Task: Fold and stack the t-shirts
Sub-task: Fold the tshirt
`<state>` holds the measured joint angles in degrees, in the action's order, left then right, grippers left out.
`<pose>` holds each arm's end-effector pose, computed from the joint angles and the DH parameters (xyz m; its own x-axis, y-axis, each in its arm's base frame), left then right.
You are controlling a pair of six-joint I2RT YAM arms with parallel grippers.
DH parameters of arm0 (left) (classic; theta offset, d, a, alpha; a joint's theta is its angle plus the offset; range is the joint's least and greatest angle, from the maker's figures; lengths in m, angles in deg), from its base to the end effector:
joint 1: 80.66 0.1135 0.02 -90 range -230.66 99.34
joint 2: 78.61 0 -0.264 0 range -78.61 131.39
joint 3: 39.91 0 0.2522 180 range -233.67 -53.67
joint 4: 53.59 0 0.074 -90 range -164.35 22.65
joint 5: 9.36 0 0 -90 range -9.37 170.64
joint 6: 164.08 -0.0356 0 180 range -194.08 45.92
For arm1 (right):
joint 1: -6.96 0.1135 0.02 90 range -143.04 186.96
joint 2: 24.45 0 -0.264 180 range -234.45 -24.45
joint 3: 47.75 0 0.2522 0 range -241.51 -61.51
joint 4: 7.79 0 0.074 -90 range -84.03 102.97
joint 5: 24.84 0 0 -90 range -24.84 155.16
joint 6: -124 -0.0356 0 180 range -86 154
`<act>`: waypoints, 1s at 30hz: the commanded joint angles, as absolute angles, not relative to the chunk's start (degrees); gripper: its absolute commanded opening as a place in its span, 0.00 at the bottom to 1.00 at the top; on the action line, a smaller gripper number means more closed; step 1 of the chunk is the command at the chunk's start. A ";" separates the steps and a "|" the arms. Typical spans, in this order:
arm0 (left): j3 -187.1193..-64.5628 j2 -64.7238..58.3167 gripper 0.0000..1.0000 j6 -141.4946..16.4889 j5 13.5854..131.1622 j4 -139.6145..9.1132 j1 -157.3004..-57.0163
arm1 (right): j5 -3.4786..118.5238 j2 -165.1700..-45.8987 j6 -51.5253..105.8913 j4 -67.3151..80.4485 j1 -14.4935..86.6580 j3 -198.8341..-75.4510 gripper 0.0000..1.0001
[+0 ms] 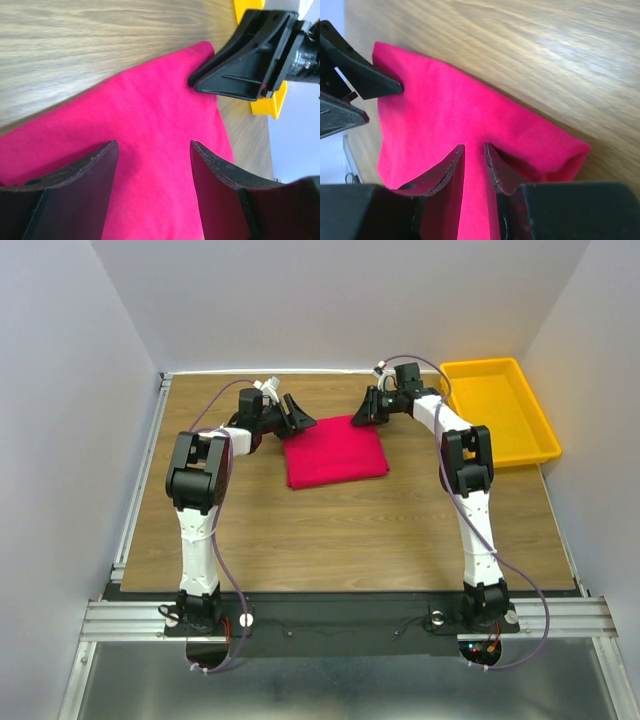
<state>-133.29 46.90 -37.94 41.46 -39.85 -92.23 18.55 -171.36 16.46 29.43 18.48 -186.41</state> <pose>0.4690 -0.1190 0.1622 -0.6877 -0.3259 -0.6488 0.4176 0.5535 -0.7206 0.5434 0.1372 0.1513 -0.8579 0.0364 -0.5126 -0.3964 0.5877 0.7053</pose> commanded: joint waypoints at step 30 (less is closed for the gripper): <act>-113.13 9.83 0.91 -56.60 61.56 -60.68 -91.20 | 44.60 -123.36 50.52 33.39 15.75 -147.75 0.75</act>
